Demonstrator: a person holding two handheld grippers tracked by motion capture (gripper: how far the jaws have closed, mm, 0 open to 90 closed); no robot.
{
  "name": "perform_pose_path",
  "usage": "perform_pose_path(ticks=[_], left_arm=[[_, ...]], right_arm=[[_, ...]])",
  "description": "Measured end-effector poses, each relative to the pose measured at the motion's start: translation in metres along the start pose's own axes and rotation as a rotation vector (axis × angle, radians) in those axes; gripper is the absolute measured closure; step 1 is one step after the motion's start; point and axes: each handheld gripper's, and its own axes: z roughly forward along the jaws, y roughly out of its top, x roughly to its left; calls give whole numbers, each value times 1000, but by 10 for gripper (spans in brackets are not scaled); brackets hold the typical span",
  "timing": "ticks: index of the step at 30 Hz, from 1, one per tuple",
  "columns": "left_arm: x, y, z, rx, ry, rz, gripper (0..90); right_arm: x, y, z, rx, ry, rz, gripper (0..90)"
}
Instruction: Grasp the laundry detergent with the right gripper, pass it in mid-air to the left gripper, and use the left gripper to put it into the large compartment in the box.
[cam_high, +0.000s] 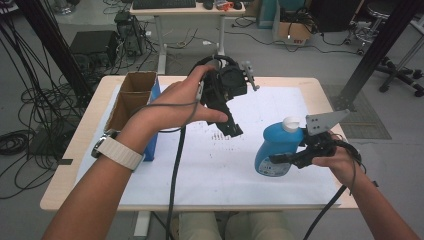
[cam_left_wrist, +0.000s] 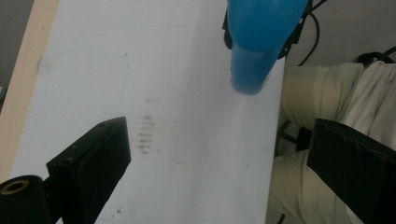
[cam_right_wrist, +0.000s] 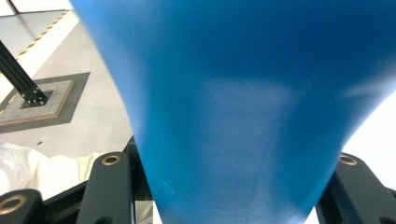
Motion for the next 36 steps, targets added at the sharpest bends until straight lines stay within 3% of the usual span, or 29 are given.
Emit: perform_pose_path(ticks=[5,20,36], left_arm=[[-5,7,4,-3,-10,12,66],[-15,22,9,2,-65,59,67],[-20,27,16,5,-82,80,67]], right_arm=[[4,7,10,37,4,-23,437],[9,25,28,58,36,-84,437],[14,39,47,64,73,-96,438]])
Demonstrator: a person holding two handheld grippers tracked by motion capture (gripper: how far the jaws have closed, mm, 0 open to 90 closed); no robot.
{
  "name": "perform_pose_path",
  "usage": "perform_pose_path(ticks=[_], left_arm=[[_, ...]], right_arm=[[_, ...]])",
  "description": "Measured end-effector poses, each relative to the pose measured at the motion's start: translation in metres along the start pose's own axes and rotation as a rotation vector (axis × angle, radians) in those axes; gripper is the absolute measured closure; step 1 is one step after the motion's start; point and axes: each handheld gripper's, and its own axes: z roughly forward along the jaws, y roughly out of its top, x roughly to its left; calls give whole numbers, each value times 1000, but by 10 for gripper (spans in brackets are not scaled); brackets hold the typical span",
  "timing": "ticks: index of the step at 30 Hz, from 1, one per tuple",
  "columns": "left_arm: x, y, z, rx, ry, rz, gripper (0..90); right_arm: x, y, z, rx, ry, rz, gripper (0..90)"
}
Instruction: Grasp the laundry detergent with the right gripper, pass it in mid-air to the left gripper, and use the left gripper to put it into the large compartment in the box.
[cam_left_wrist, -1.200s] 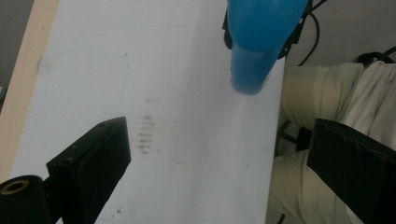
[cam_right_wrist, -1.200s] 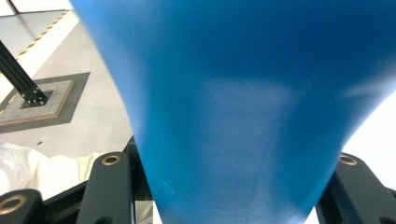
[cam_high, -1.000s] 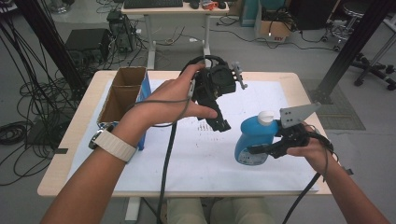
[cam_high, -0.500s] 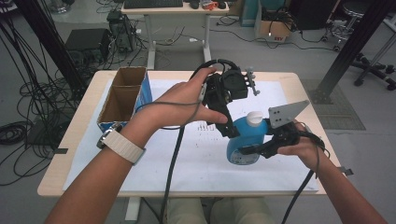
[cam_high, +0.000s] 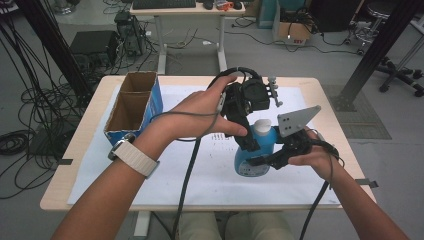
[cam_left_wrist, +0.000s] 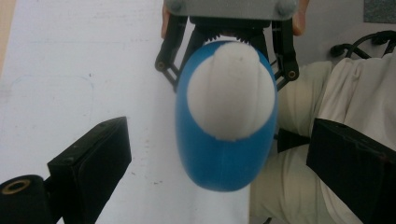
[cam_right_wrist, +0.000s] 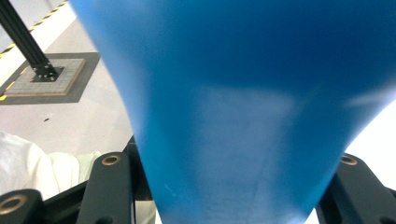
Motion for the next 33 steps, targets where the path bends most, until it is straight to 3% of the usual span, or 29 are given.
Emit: perform_pose_path(ticks=[9,17,18,21,33], left_arm=[[1,2,4,6,-5,5,70],[1,3,8,8,-22,-1,70],[0,3,8,5,-25,-16,70],[1,4,8,13,-17,11,70],[0,5,8,18,-13,18,70]], right_arm=[[0,2,11,13,8,-16,437],[1,1,12,20,13,0,437],[2,1,11,28,7,10,437],[1,1,10,26,7,13,437],[1,-1,10,31,8,21,437]])
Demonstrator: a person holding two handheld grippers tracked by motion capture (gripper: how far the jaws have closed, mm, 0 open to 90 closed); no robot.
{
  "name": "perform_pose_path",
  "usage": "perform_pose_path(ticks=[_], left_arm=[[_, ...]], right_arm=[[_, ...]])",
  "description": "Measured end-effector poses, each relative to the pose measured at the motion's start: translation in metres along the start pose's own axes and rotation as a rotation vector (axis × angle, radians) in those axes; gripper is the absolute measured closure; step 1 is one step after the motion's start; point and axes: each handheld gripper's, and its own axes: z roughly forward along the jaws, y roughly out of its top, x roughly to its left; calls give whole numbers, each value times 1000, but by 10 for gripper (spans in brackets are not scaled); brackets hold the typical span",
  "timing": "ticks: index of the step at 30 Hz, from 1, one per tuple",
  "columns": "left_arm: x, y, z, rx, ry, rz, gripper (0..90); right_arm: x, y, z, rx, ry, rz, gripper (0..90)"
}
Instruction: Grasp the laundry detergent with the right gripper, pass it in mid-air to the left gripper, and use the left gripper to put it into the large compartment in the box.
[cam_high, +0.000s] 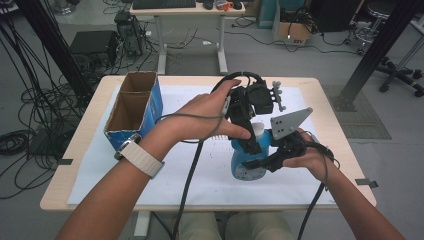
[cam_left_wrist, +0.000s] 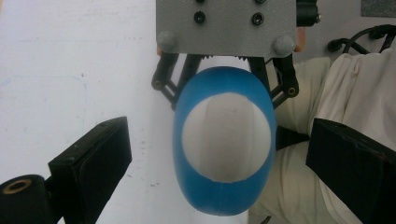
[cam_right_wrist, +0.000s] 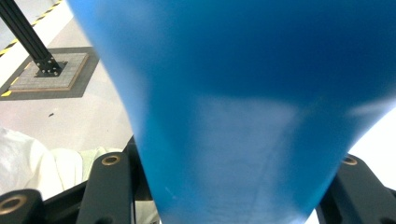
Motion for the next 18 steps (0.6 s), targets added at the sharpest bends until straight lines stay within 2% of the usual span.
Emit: perform_pose_path(ticks=[18], left_arm=[[-2,1,0,4,10,-2,71]], right_arm=[[0,0,-1,-3,-2,2,437]])
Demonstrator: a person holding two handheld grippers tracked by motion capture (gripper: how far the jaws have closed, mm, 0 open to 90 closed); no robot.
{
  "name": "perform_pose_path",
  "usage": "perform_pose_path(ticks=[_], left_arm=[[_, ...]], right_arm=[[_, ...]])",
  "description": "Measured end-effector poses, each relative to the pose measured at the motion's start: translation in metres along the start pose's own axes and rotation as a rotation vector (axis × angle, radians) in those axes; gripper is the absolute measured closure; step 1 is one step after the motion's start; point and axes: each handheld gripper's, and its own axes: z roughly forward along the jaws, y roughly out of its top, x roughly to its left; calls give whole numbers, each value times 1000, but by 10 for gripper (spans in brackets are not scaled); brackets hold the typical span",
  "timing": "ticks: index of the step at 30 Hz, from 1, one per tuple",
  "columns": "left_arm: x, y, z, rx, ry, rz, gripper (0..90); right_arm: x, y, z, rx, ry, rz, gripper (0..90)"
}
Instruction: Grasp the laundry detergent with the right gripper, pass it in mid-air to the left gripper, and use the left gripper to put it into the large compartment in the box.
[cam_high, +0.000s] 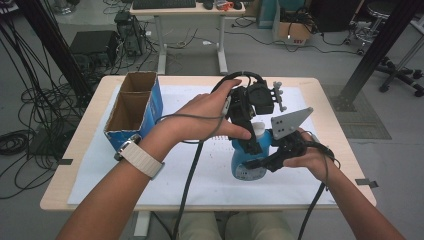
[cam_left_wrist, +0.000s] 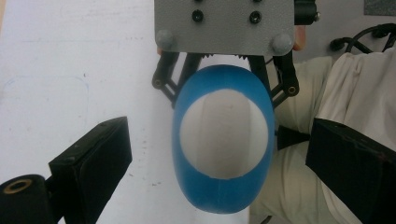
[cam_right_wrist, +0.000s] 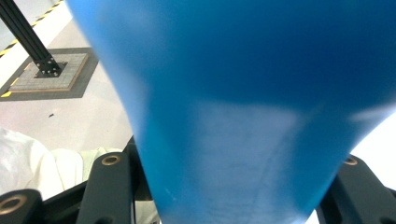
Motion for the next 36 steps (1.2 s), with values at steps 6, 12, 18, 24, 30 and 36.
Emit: perform_pose_path(ticks=[6,12,18,24,30,36], left_arm=[[-1,0,1,-2,3,-3,72],[-1,0,1,2,2,1,71],[-1,0,1,1,3,3,71],[-1,0,0,-3,2,6,72],[-1,0,0,1,2,10,71],[-2,1,1,0,4,4,71]], right_arm=[[-1,-1,0,2,1,3,436],[-1,-1,0,2,2,4,436],[-1,-1,-1,1,0,7,436],[-1,-1,-1,4,0,8,436],[-1,-1,-1,2,0,8,436],[-1,-1,-1,5,0,10,436]])
